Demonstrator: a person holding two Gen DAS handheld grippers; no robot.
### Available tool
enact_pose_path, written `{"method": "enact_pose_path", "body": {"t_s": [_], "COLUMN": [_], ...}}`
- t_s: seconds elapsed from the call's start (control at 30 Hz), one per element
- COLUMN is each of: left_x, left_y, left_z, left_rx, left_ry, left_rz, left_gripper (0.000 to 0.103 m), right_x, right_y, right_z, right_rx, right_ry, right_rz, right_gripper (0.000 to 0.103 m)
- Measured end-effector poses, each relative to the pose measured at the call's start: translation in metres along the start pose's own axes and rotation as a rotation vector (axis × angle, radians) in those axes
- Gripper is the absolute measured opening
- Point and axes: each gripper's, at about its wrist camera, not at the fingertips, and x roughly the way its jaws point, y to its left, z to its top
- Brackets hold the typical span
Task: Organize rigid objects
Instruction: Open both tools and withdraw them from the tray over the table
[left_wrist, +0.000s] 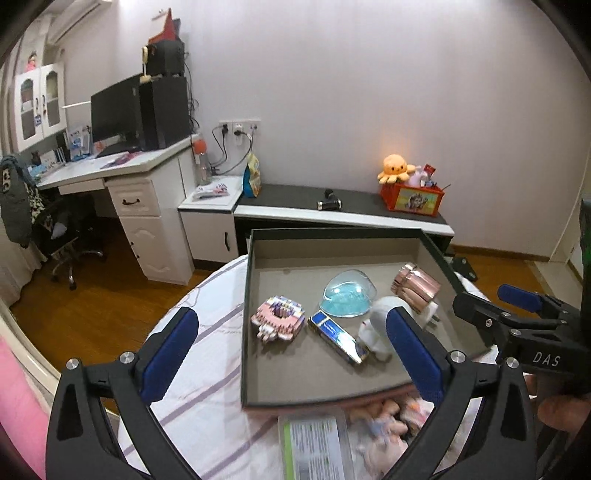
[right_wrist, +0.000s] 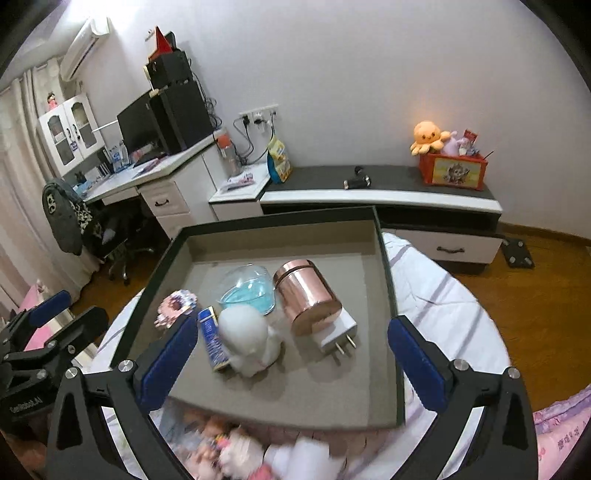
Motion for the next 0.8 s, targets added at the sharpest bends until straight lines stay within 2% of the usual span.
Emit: {"method": "enact_pose_path", "body": {"t_s": [0.43, 0.6, 0.8], "left_x": [-0.079, -0.094, -0.11], "left_y": [0.002, -0.001, -0.012], "left_z": [-0.027, -0.036, -0.045], "left_rx": [-0.015, -0.015, 0.018], "left_ry": [-0.059, -0.067, -0.077], "left_rz": [0.009, 0.041, 0.133], "left_gripper": [0.103, 0.103, 0.103], "right_x": [-0.091, -0.112, -0.125], "right_y": [0.014, 0.017, 0.024], "right_z": [-0.049, -0.063, -0.082], "right_rx": [0.005, 0.005, -0.014], "right_ry": [-0.107, -0.129, -0.129], "right_rz": [-0.007, -0.012, -0.012], "right_gripper": [0.103, 0.103, 0.103]}}
